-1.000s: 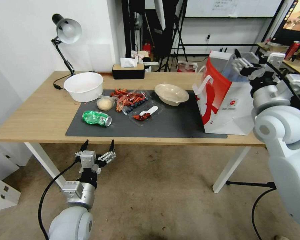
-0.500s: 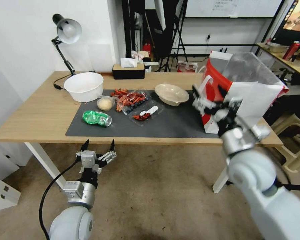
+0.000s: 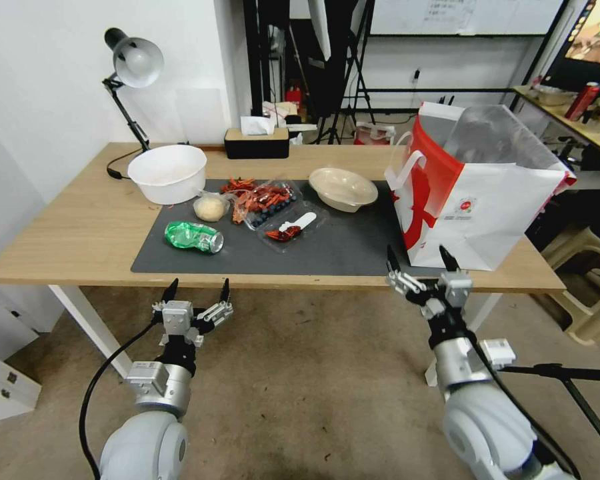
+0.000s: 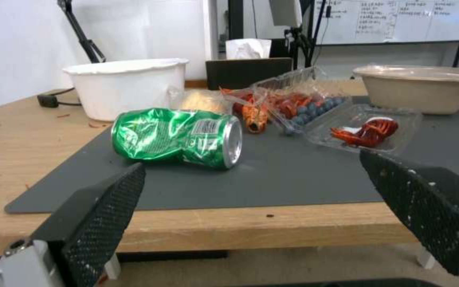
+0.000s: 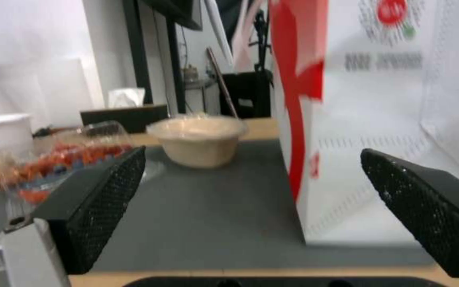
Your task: Pick up the trash from the table and place it into the takeout bag.
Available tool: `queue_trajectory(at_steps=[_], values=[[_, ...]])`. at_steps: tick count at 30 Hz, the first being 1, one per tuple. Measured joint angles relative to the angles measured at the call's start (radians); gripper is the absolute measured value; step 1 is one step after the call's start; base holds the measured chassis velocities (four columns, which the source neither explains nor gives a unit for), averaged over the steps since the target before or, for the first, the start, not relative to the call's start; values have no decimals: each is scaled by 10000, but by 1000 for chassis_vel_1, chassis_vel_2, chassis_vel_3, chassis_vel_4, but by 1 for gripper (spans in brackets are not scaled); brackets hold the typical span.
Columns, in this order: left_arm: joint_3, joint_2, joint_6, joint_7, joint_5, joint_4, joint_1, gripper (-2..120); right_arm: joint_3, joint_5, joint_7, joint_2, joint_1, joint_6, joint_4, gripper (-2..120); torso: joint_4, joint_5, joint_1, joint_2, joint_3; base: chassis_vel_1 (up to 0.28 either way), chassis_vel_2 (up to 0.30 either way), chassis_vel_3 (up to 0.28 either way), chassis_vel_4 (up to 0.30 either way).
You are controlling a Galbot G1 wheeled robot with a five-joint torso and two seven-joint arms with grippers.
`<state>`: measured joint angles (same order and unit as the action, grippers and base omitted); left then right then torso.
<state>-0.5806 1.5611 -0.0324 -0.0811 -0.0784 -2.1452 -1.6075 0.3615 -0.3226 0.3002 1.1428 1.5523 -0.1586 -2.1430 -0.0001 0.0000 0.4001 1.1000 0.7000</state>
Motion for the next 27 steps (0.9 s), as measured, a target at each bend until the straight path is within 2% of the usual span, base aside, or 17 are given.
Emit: queue_trajectory(at_steps=[6, 17, 19, 24, 27], values=[[-10, 7, 58, 3, 2, -13, -17, 100, -77, 137, 88, 161, 302, -241, 181, 100, 1, 0, 0, -1, 0, 0, 0, 0, 0], [-90, 36, 136, 18, 25, -45, -95, 100, -463, 142, 274, 258, -26, -90, 376, 100, 0, 0, 0, -1, 0, 0, 0, 0, 0], [-127, 25, 143, 27, 23, -103, -127, 100, -1076, -403, 772, 275, -771, 520, 228, 100, 1, 0, -1, -1, 0, 0, 0, 0, 0], [-145, 31, 171, 32, 22, -136, -168, 100, -1451, -1068, 1146, 269, -1550, 1017, 273, 100, 2, -1, -1, -1, 0, 0, 0, 0, 0], [-166, 29, 198, 41, 22, -160, -224, 100, -1767, -1974, 1573, 261, -2448, 1683, 458, 100, 0, 0, -1, -1, 1, 0, 0, 0, 0]])
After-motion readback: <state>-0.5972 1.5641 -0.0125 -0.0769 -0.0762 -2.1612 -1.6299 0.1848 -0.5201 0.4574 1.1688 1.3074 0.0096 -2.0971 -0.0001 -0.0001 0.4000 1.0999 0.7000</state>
